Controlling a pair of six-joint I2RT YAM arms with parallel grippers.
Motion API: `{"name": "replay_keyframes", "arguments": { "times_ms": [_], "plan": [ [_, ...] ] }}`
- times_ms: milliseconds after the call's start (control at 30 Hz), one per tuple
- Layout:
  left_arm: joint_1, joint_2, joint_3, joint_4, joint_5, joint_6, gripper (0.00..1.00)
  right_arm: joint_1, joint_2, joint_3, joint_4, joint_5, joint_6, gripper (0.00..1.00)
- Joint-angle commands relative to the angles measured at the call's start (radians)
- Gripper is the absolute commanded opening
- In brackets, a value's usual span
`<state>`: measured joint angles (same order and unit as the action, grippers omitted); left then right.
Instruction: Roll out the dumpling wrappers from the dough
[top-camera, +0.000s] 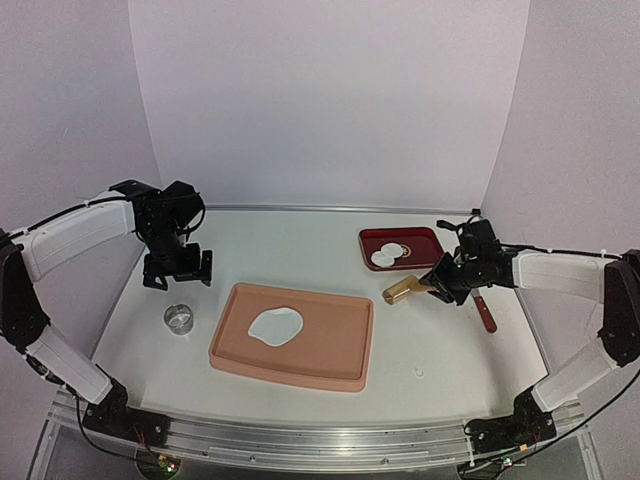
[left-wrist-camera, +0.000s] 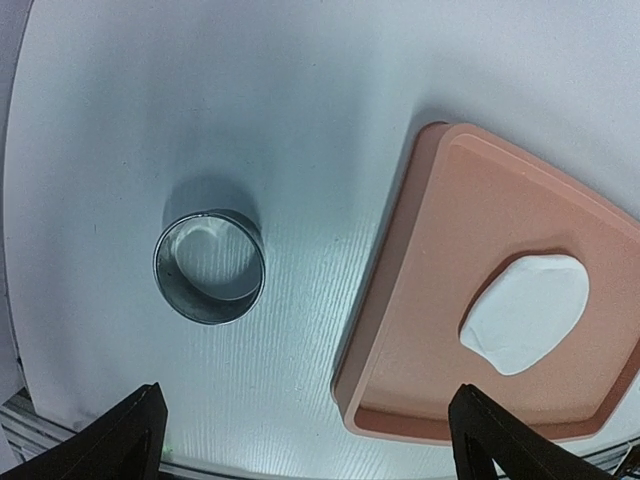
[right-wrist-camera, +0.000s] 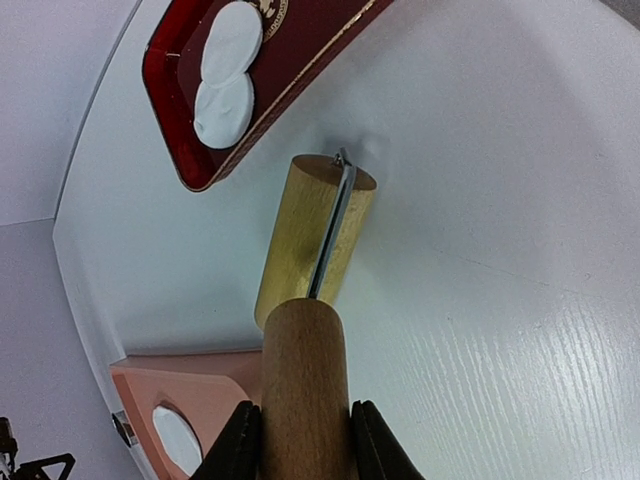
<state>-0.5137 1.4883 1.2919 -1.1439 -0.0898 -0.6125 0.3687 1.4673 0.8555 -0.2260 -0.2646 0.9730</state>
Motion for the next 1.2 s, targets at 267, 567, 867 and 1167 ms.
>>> {"name": "replay_keyframes", "arguments": {
  "times_ms": [267, 567, 867, 1167],
  "plan": [
    [0.022, -0.045, -0.033, -0.028, -0.048, -0.086, 1.0, 0.002, -0.038, -0.153, -0.182, 0.08, 0.006, 0.59],
    [0.027, -0.075, -0.045, -0.04, -0.063, -0.134, 1.0, 0.001, -0.145, -0.067, -0.354, 0.129, -0.042, 0.98],
    [0.033, -0.141, -0.057, -0.062, -0.122, -0.179, 1.0, 0.002, -0.247, 0.04, -0.56, 0.193, -0.094, 0.98],
    [0.14, -0.188, -0.1, -0.117, -0.163, -0.225, 0.98, 0.001, -0.231, 0.217, -0.667, 0.207, -0.121, 0.98]
  ]
}}
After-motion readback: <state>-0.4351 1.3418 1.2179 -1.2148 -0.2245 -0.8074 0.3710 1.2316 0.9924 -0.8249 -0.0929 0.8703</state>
